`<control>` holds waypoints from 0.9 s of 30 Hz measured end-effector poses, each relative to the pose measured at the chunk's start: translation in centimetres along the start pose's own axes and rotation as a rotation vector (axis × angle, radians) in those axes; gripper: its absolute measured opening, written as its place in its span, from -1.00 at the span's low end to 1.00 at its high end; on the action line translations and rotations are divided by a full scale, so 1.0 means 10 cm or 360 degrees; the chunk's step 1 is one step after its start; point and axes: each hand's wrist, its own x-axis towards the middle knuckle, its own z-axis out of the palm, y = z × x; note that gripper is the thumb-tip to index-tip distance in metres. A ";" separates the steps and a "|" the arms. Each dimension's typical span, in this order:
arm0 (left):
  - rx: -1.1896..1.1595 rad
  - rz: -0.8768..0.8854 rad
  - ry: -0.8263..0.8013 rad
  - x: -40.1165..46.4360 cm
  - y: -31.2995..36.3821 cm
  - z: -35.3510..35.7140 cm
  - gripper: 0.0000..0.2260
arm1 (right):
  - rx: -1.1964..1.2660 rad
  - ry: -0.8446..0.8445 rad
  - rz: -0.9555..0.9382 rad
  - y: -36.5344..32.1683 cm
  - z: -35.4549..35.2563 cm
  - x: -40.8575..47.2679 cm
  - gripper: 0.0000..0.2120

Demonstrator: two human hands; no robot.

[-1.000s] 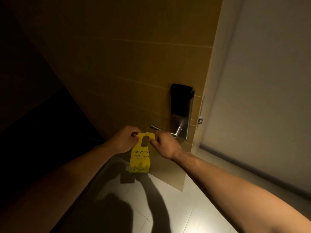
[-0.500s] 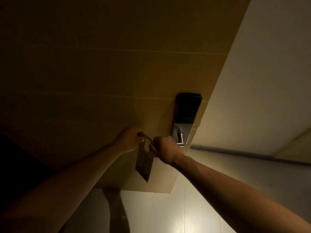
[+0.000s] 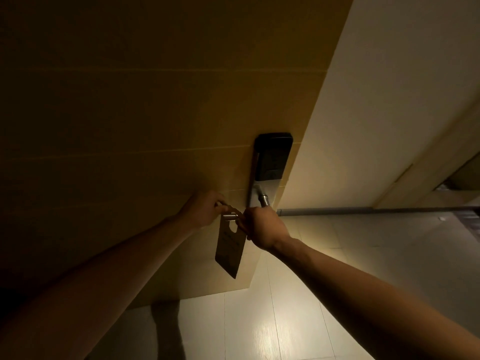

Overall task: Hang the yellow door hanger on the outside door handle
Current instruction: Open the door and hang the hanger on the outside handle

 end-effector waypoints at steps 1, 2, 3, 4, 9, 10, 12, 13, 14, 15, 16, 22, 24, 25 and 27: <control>-0.0010 0.0016 -0.0016 0.03 0.02 0.01 -0.82 | 0.0007 0.0015 0.0009 0.04 -0.02 -0.03 -0.86; -0.0019 0.0026 -0.0027 0.04 0.05 0.02 -0.83 | 0.0005 0.0023 0.0008 0.08 -0.04 -0.06 -0.85; -0.0017 0.0037 -0.0030 0.05 0.09 0.04 -0.84 | -0.0010 0.0029 0.0008 0.13 -0.06 -0.09 -0.85; 0.0001 0.0045 -0.0037 0.07 0.16 0.06 -0.84 | -0.0020 0.0044 0.0012 0.19 -0.11 -0.11 -0.85; 0.0071 0.0012 -0.0066 0.14 0.39 0.18 -0.85 | -0.0067 0.0042 0.0004 0.41 -0.25 -0.14 -0.86; 0.0085 0.0009 -0.0066 0.16 0.45 0.22 -0.84 | -0.0098 0.0039 -0.0007 0.47 -0.29 -0.14 -0.87; 0.0119 0.0008 -0.0069 0.18 0.56 0.28 -0.84 | -0.0144 0.0017 -0.0031 0.59 -0.35 -0.15 -0.89; 0.0132 0.0008 -0.0066 0.18 0.59 0.30 -0.84 | -0.0168 0.0008 -0.0039 0.62 -0.38 -0.14 -0.91; 0.0144 0.0007 -0.0061 0.18 0.61 0.33 -0.85 | -0.0179 -0.0006 -0.0037 0.66 -0.41 -0.15 -0.92; 0.0157 0.0003 -0.0052 0.19 0.64 0.35 -0.87 | -0.0181 -0.0013 -0.0039 0.71 -0.44 -0.14 -0.92; 0.0178 -0.0003 -0.0034 0.19 0.65 0.37 -0.88 | -0.0178 -0.0022 -0.0046 0.74 -0.47 -0.13 -0.92; 0.0274 -0.0144 0.0041 0.22 0.74 0.48 -0.88 | -0.0131 -0.0068 -0.0120 0.89 -0.58 0.05 -0.92; 0.0280 -0.0173 0.0079 0.22 0.75 0.48 -0.89 | -0.0115 -0.0082 -0.0146 0.91 -0.58 0.10 -0.93; 0.0272 -0.0186 0.0091 0.21 0.75 0.47 -0.90 | -0.0118 -0.0092 -0.0166 0.93 -0.58 0.13 -0.93; 0.0281 -0.0190 0.0095 0.21 0.76 0.47 -0.89 | -0.0102 -0.0100 -0.0175 0.96 -0.58 0.17 -0.93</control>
